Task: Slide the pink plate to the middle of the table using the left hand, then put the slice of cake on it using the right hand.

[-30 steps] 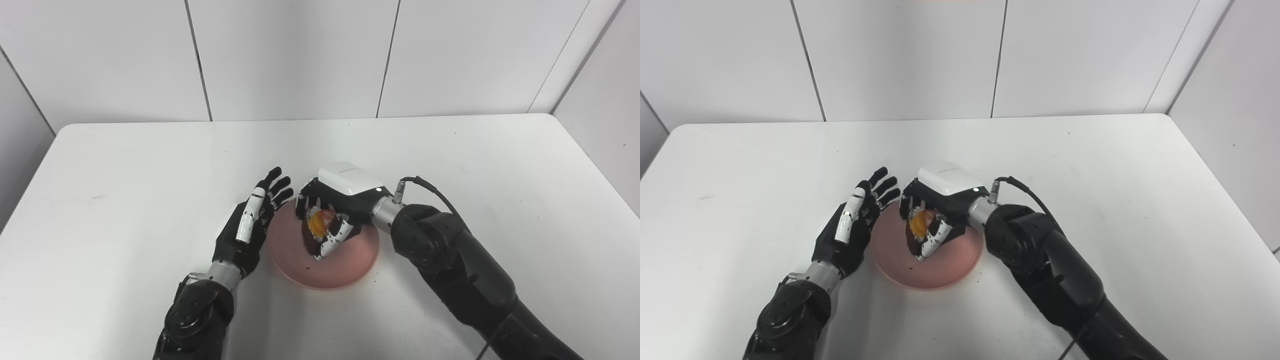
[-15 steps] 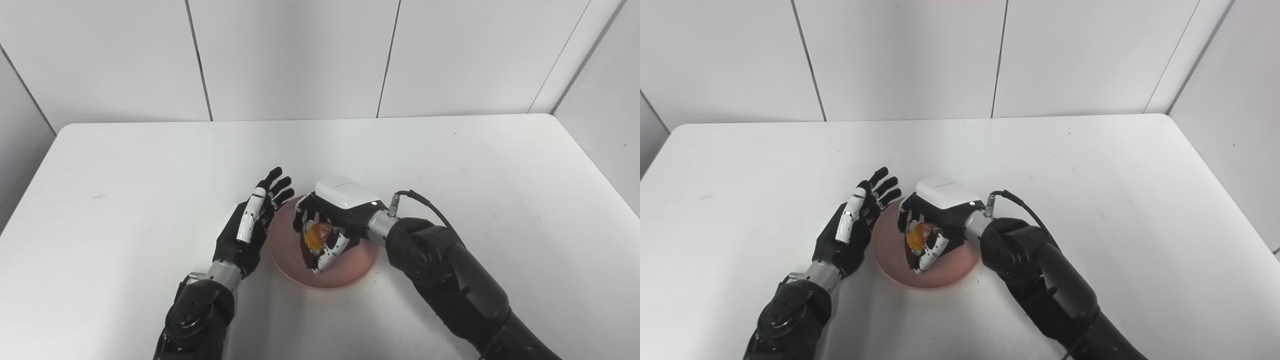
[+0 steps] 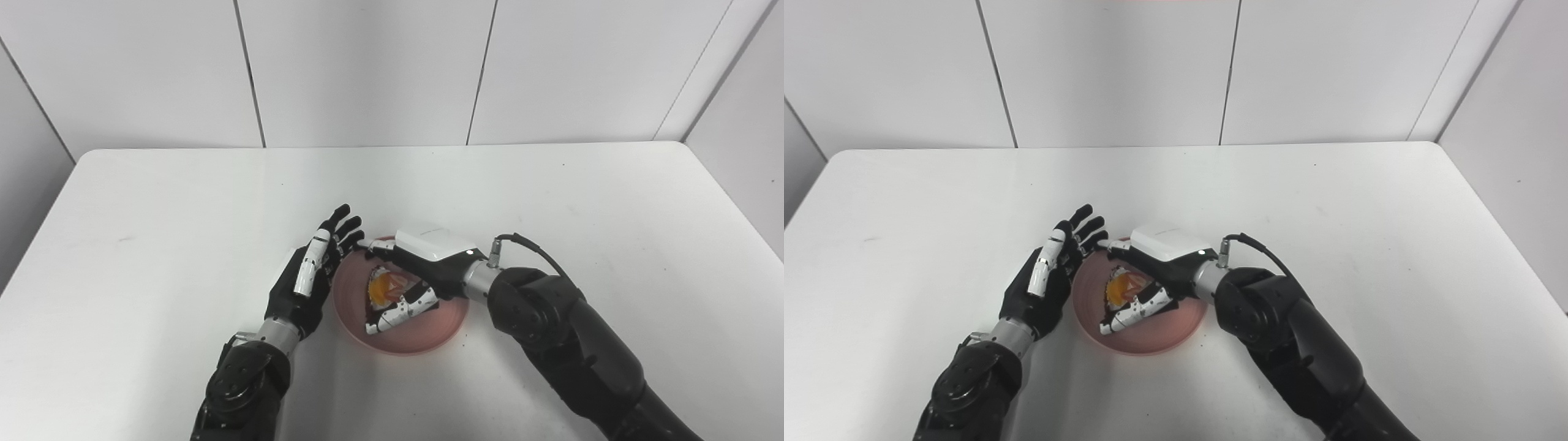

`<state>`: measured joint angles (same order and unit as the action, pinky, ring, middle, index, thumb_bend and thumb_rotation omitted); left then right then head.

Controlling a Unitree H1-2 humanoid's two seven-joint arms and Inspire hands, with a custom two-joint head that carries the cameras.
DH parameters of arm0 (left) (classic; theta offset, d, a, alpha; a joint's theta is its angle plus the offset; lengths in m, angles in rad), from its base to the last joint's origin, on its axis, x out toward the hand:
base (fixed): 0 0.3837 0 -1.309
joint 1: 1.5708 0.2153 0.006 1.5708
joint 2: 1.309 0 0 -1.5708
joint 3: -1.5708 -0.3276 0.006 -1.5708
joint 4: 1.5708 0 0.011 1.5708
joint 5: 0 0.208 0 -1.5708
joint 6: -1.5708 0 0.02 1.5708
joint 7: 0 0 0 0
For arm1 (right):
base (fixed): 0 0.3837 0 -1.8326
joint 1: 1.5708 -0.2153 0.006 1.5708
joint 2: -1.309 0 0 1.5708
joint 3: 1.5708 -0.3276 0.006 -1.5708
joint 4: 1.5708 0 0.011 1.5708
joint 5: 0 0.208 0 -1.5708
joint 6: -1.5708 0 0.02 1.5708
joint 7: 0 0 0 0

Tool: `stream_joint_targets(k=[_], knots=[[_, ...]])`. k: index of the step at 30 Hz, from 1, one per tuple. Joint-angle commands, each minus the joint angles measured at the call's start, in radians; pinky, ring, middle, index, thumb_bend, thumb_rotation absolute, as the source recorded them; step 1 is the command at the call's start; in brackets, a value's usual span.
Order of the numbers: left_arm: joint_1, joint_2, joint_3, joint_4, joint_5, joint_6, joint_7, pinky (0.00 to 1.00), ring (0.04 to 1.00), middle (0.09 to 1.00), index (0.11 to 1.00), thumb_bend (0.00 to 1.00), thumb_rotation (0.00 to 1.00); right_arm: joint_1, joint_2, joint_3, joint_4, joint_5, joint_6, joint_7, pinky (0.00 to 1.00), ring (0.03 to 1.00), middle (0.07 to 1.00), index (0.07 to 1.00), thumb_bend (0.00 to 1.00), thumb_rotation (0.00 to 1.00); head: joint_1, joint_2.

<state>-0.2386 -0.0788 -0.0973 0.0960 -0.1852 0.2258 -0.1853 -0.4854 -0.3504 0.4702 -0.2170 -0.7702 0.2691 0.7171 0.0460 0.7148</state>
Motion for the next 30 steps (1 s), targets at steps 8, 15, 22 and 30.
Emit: stream_joint_targets(k=[8,15,22,30], knots=[[0.010,-0.002,0.000,0.023,0.006,0.040,0.009,0.93,0.922,0.931,0.936,0.38,1.00,-0.043,-0.029,-0.048,-0.060,0.039,0.017,0.037,0.83,0.942,0.995,1.000,1.00,0.82,-0.003,0.002],[0.011,0.000,0.000,0.019,0.002,0.046,0.005,0.93,0.926,0.936,0.934,0.38,1.00,-0.021,-0.045,-0.090,-0.093,0.071,-0.007,-0.004,0.79,0.919,0.972,0.998,1.00,0.88,-0.004,0.002],[0.023,-0.005,0.011,0.000,0.005,0.029,0.021,0.93,0.935,0.940,0.930,0.38,1.00,0.066,-0.001,-0.221,-0.107,0.162,-0.101,-0.232,0.70,0.830,0.911,0.955,0.93,0.96,-0.011,-0.005],[0.058,-0.016,0.021,-0.036,0.052,-0.058,0.072,0.96,0.960,0.966,0.963,0.42,1.00,0.200,0.098,-0.349,-0.135,0.290,-0.030,-0.373,0.83,0.952,0.989,0.995,0.78,1.00,-0.021,-0.010]])
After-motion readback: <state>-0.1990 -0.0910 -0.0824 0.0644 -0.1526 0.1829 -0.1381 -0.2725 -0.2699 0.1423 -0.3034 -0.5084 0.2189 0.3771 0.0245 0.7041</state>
